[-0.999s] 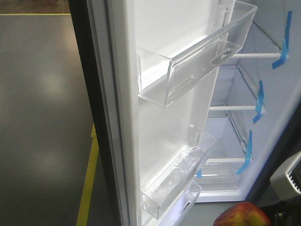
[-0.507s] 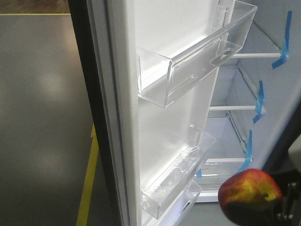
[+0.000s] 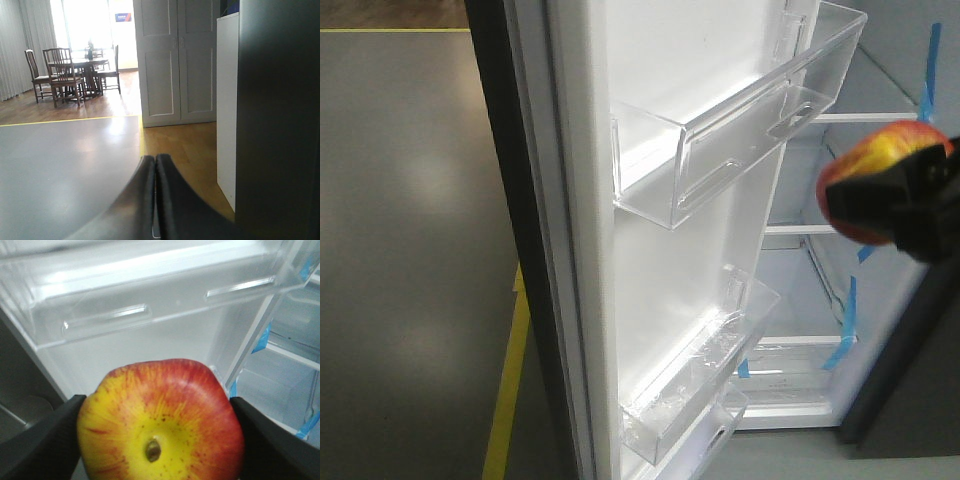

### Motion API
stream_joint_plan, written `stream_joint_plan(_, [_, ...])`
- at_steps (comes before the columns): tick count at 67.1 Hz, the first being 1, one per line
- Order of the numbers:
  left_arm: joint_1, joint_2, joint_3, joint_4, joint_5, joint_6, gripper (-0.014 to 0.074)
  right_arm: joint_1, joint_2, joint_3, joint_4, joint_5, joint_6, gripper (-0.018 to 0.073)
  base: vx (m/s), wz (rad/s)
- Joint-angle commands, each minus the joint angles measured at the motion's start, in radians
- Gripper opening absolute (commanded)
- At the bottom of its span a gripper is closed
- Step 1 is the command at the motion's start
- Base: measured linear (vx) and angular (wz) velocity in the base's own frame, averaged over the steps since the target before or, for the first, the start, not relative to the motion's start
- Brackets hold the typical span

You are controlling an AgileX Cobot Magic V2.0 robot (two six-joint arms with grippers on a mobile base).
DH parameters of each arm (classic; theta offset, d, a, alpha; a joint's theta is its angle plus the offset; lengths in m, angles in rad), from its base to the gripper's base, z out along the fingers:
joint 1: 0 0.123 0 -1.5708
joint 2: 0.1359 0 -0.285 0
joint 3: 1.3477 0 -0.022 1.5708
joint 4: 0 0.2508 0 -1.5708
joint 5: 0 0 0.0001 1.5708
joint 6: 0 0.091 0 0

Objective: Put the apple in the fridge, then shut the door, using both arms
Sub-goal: 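Raise the apple with the right gripper above the upper door bin, then lower the apple into the upper door bin and open the right gripper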

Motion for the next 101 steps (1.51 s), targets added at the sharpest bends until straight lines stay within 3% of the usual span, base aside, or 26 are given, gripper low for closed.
stream_joint_plan(1, [-0.003, -0.015, -0.016, -0.011, -0.071, -0.005, -0.0006, 0.000, 0.052, -0.139, -0.015, -0.050, 0.011, 0.0382, 0.00, 0.00])
stream_joint_plan(21, [-0.003, -0.015, -0.016, -0.011, -0.071, -0.005, -0.0006, -0.024, 0.254, -0.489, -0.018, -0.049, 0.013, 0.0382, 0.00, 0.00])
stream_joint_plan(30, [-0.003, -0.015, -0.016, -0.011, -0.071, -0.005, -0.0006, -0.084, 0.353, -0.606, 0.040, -0.029, 0.011, 0.0382, 0.00, 0.00])
stream_joint_plan(37, [-0.003, -0.015, -0.016, -0.011, -0.071, -0.005, -0.0006, -0.096, 0.425, -0.657, 0.095, -0.028, -0.055, 0.0382, 0.00, 0.00])
stream_joint_plan(71, [-0.003, -0.015, -0.016, -0.011, -0.071, -0.005, -0.0006, -0.096, 0.570, -0.666, 0.120, -0.086, -0.109, 0.0398, 0.00, 0.00])
stream_joint_plan(85, [-0.003, -0.015, -0.016, -0.011, -0.071, -0.005, -0.0006, -0.096, 0.582, -0.666, 0.114, -0.048, -0.125, 0.0465, 0.00, 0.00])
stream_joint_plan(101, [-0.003, -0.015, -0.016, -0.011, -0.071, -0.005, -0.0006, -0.096, 0.570, -0.666, 0.087, -0.024, -0.120, 0.0615, 0.00, 0.00])
